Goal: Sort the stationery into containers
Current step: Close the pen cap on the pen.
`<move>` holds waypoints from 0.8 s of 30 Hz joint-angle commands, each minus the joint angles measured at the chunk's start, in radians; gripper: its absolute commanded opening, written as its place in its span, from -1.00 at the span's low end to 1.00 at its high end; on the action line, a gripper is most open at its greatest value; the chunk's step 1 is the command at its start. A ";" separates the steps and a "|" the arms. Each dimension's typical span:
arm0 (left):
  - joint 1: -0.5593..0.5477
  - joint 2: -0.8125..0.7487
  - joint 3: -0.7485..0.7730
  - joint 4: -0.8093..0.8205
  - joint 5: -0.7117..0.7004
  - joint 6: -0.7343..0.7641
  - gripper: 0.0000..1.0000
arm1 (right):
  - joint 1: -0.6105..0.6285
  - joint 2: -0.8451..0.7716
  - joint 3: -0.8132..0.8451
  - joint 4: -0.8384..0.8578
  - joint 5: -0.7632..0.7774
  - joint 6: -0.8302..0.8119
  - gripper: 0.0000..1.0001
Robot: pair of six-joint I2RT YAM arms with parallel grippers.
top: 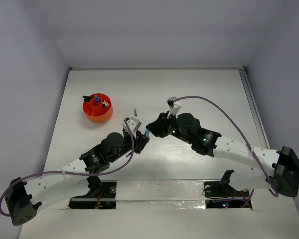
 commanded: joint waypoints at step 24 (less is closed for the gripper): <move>0.068 0.100 0.373 0.297 -0.122 0.018 -1.00 | 0.127 0.125 -0.175 -0.259 -0.057 0.015 -1.00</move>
